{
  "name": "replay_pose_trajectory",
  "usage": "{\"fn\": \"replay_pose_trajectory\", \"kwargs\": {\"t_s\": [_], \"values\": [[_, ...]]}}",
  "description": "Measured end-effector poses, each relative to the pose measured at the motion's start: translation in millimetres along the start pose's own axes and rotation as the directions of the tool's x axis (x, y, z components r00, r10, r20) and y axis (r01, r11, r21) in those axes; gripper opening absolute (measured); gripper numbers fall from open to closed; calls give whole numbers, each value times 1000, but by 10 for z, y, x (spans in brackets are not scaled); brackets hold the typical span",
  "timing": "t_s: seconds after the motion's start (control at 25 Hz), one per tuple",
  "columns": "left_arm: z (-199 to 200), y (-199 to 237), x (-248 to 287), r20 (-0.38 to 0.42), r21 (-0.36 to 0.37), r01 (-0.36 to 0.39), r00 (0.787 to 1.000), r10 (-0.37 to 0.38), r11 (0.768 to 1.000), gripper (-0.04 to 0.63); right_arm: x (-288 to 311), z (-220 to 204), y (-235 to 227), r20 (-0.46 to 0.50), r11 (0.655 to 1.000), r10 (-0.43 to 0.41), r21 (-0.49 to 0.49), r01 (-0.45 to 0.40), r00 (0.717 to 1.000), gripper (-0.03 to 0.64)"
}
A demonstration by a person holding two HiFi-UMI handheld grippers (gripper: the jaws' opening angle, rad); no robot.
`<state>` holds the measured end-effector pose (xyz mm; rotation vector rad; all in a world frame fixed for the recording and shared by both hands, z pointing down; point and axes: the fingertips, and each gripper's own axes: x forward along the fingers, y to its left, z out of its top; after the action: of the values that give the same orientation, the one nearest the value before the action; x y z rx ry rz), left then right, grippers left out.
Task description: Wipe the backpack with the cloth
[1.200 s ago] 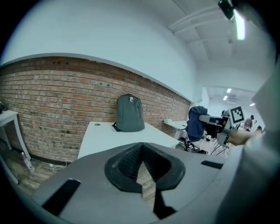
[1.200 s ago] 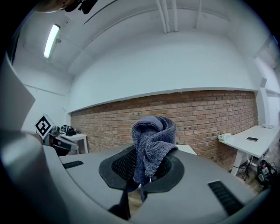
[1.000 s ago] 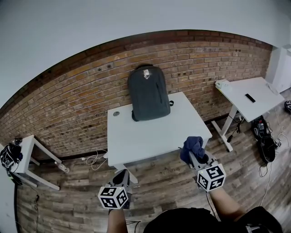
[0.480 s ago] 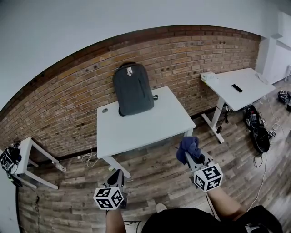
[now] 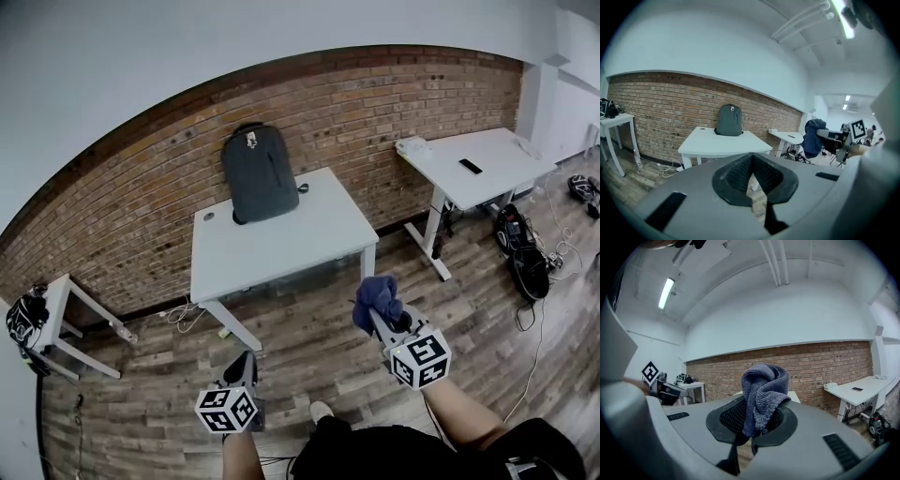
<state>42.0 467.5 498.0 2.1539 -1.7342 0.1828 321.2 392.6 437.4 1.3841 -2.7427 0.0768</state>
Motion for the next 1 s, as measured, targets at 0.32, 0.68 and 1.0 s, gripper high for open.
{"fn": "replay_pose_trajectory", "kwargs": {"t_s": [0.32, 0.68, 1.0], "values": [[-301, -661, -549, -12, 2, -5, 1000, 5, 1000, -6, -756, 31, 174, 35, 999, 39, -9, -39, 999, 37], [-481, -920, -978, -29, 17, -28, 999, 29, 999, -6, -1235, -2, 262, 64, 999, 41, 19, -42, 997, 37], [-403, -814, -1124, -24, 39, -12, 1000, 13, 999, -6, -1221, 59, 441, 80, 1000, 21, 13, -22, 997, 37]]}}
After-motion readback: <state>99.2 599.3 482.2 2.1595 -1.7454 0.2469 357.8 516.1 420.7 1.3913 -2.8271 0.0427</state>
